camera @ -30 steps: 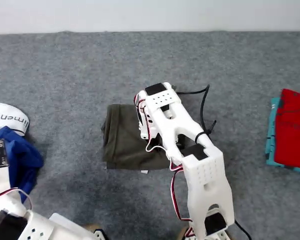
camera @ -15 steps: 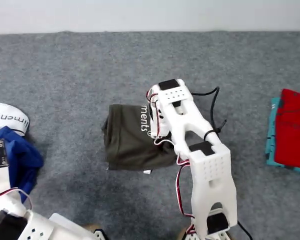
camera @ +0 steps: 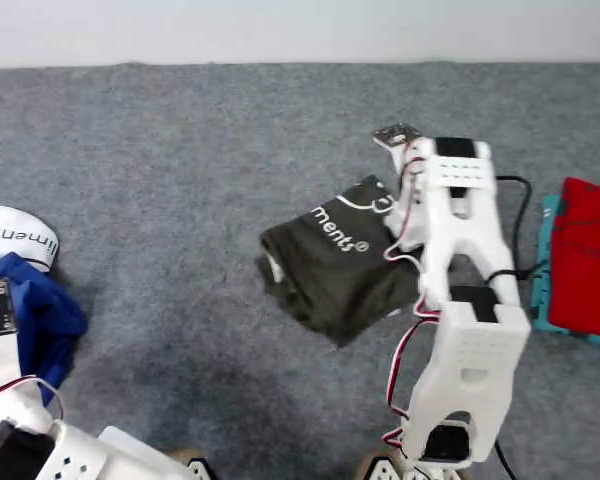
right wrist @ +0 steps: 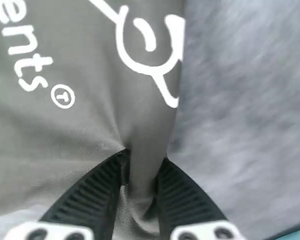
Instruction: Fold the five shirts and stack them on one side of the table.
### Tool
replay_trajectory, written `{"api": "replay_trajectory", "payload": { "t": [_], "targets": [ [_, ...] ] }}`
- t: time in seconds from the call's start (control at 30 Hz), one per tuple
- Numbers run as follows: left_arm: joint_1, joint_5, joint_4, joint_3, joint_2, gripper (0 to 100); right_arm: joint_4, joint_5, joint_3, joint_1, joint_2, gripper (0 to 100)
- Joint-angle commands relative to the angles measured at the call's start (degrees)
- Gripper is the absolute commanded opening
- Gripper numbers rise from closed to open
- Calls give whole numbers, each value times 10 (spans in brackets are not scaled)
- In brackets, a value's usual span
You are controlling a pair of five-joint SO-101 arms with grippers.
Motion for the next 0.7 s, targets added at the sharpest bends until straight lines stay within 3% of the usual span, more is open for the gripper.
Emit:
{"api": "replay_trajectory", "payload": {
  "t": [0.0,0.23,0.33,0.4,0.5,0.67],
  "targets": [
    [0,0,-14,-1,-2,16,-78,139,-6,47,-45,9],
    [0,0,-12,-1,-3,16,-213,195,-6,73,-43,9],
    [0,0,-11,-1,-3,16,-189,194,-6,64,-47,17],
    [0,0,-10,-1,-3,16,-145,193,-6,60,-63,85],
    [0,0,-10,-1,-3,16,-86,125,-6,58,-104,220],
    [0,0,-11,-1,-3,16,-29,-4,-6,36,-176,245]
  ]
}}
